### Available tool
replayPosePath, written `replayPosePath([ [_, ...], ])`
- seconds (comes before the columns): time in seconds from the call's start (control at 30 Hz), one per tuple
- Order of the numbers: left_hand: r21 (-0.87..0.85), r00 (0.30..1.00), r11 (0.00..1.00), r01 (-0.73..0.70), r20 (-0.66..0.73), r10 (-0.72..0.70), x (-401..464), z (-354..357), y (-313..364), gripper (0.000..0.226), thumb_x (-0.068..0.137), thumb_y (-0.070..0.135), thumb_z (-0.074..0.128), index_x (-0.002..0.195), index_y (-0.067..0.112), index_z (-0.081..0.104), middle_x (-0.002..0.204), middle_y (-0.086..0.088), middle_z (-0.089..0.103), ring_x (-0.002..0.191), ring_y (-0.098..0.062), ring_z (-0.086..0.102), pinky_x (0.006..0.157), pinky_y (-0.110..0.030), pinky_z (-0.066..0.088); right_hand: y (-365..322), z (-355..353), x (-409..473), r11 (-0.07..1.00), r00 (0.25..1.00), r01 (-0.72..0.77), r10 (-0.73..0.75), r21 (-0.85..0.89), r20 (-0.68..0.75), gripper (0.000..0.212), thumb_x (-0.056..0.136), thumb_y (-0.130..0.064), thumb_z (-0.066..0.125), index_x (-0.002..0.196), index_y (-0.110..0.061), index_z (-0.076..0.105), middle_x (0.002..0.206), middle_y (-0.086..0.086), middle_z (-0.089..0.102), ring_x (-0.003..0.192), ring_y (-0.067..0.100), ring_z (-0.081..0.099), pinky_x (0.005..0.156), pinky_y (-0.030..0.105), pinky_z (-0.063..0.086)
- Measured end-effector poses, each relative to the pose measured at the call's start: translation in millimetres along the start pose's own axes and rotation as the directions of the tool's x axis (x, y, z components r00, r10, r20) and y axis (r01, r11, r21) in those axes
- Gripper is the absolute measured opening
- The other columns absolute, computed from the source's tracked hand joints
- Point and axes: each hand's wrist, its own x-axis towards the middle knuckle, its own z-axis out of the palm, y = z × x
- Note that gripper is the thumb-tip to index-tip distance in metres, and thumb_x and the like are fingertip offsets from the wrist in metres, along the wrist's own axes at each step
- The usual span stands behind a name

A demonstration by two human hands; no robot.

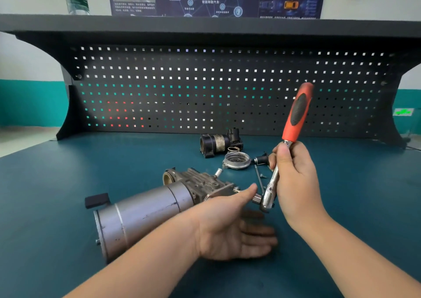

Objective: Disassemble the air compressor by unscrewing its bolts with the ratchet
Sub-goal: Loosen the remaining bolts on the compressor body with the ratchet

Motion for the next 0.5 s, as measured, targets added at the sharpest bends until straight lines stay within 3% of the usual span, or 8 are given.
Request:
replayPosePath([
  [0.07,-0.13,0.992,0.983,-0.127,-0.036,0.123,11,8,-7,0.042,0.086,0.049,0.057,0.097,0.009,0.062,0.095,-0.015,0.069,0.084,-0.024,0.068,0.066,-0.03,0.054,0,-1,-1,0.995,0.996,0.085,-0.084,-0.053,0.017,0.025,0.102,-0.021,0.039,0.078,-0.018,0.044,0.062,-0.013,0.048,0.056,0.002,0.04,0.057,0.015,0.035],
  [0.17,-0.175,0.974,0.958,-0.227,-0.025,0.226,16,9,-10,0.034,0.089,0.04,0.056,0.084,0.008,0.066,0.088,-0.013,0.072,0.08,-0.02,0.071,0.074,-0.029,0.054,-3,-2,-5,0.973,0.982,0.185,-0.177,-0.14,0.07,0.023,0.097,-0.029,0.037,0.077,-0.019,0.042,0.061,-0.01,0.052,0.055,0.006,0.046,0.055,0.015,0.035],
  [0.37,-0.151,0.967,0.956,-0.252,-0.001,0.255,18,11,-7,0.046,0.092,0.04,0.051,0.113,-0.001,0.058,0.092,-0.017,0.071,0.079,-0.021,0.072,0.07,-0.029,0.058,-6,-2,-6,0.948,0.962,0.267,-0.254,-0.174,0.095,0.021,0.095,-0.031,0.037,0.08,-0.018,0.043,0.065,-0.001,0.053,0.055,0.011,0.048,0.053,0.018,0.038],
  [0.5,-0.147,0.963,0.952,-0.267,-0.003,0.27,18,12,-7,0.042,0.093,0.041,0.05,0.099,0.001,0.063,0.088,-0.015,0.072,0.078,-0.02,0.072,0.07,-0.028,0.058,-6,-3,-5,0.956,0.968,0.249,-0.241,-0.154,0.064,0.021,0.095,-0.031,0.036,0.08,-0.018,0.042,0.061,-0.005,0.051,0.054,0.011,0.047,0.054,0.017,0.036],
])
